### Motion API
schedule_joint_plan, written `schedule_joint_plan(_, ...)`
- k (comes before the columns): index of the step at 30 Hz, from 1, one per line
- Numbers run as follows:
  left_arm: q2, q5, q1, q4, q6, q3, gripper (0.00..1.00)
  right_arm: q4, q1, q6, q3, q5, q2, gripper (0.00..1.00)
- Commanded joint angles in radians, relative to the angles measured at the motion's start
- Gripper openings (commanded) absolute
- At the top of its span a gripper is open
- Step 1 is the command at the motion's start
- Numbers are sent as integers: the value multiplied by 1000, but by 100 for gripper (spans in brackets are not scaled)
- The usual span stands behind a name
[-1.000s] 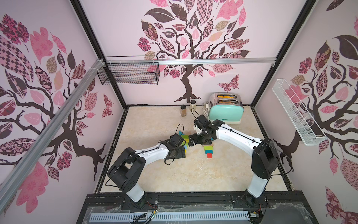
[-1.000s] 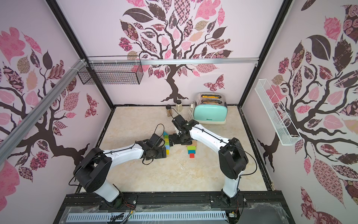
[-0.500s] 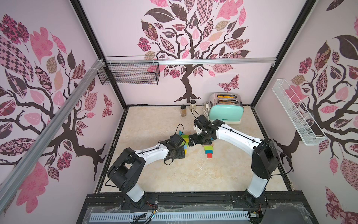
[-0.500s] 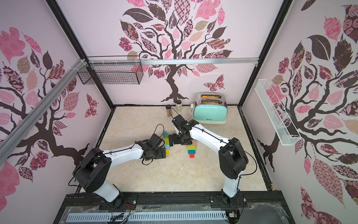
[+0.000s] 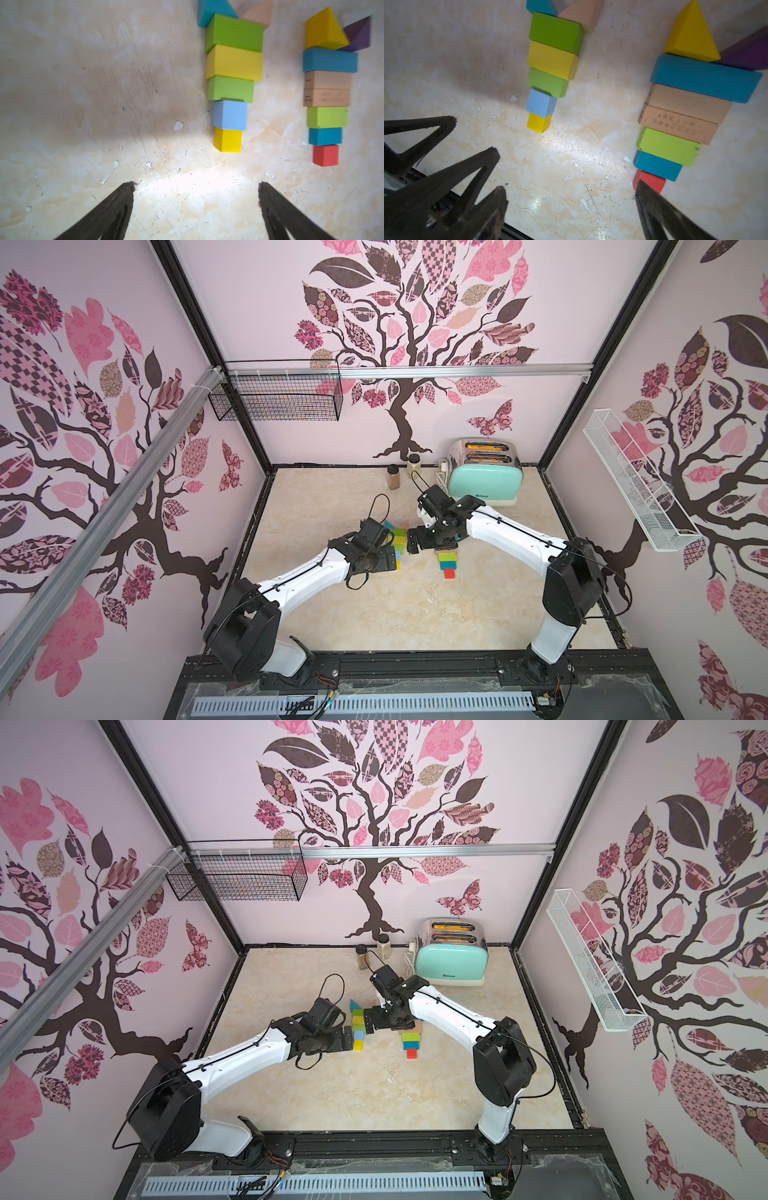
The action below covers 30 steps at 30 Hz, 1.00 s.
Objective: Assemble a carrot with building blocks
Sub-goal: Reset both arms
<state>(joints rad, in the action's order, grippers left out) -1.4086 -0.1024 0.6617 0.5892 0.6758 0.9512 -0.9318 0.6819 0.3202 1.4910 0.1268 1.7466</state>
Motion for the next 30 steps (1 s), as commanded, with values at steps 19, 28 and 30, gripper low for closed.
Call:
schedule_joint_plan(19, 275, -98, -165, 53, -200, 83, 98, 365, -217, -79, -234, -462, -344, 99)
schedule_joint_plan(28, 296, -110, -280, -27, -290, 19, 98, 812, -477, -163, -549, -487, -373, 99)
schedule_joint_plan(30, 307, -150, -281, -61, -312, -14, 98, 930, -525, -179, -640, -477, -367, 99)
